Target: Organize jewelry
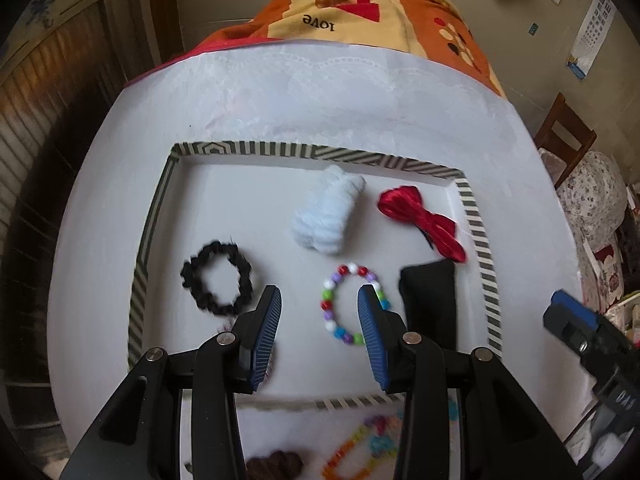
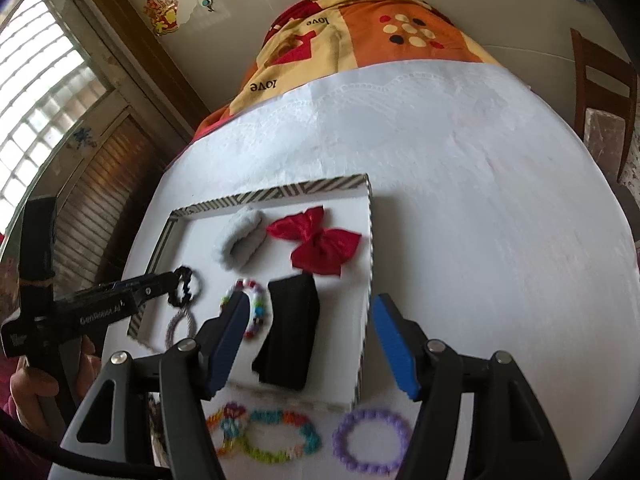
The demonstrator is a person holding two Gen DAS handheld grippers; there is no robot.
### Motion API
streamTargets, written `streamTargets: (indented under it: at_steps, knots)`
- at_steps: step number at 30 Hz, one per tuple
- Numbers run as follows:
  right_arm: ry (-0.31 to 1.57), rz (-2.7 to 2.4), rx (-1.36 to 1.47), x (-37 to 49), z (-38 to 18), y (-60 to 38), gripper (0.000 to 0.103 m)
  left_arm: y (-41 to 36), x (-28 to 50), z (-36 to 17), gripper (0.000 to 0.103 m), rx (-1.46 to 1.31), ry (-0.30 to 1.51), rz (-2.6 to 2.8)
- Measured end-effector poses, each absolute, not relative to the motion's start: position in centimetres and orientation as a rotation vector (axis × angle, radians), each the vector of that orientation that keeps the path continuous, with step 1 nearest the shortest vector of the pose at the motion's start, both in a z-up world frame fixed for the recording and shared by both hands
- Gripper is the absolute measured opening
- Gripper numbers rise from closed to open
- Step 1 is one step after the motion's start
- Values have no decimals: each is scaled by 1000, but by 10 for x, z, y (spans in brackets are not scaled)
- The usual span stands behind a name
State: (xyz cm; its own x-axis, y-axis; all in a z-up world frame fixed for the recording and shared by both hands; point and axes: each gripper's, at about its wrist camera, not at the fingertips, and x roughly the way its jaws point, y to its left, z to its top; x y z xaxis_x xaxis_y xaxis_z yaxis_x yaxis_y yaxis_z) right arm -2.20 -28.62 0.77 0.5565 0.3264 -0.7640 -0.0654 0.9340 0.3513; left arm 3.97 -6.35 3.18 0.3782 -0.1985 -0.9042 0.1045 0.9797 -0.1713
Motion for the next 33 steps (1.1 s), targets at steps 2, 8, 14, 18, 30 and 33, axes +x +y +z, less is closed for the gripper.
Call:
streamTargets:
  at_steps: [2,8,14,18,30,33]
  knots:
    - [954,229,293,-36,9,-290,68,-66,29,36,30,-108,1165,-200]
    - [946,206,304,-90,16,-310,71,-82,-11,48,30,-101,1158,-218]
    - [949,186,297,-138,17,-332,73,-97,-57,52,30,-90,1165,-240]
    - [951,177,287,-165,17,-343,73,-105,-88,52,30,-71,1173,-239]
    - [962,156,238,-212,11,-350,74,-99,-155,41,30,-21,1166,-157]
    - [969,168,218,-216,7,-342,74,-94,-167,37,30,-18,1169,-143]
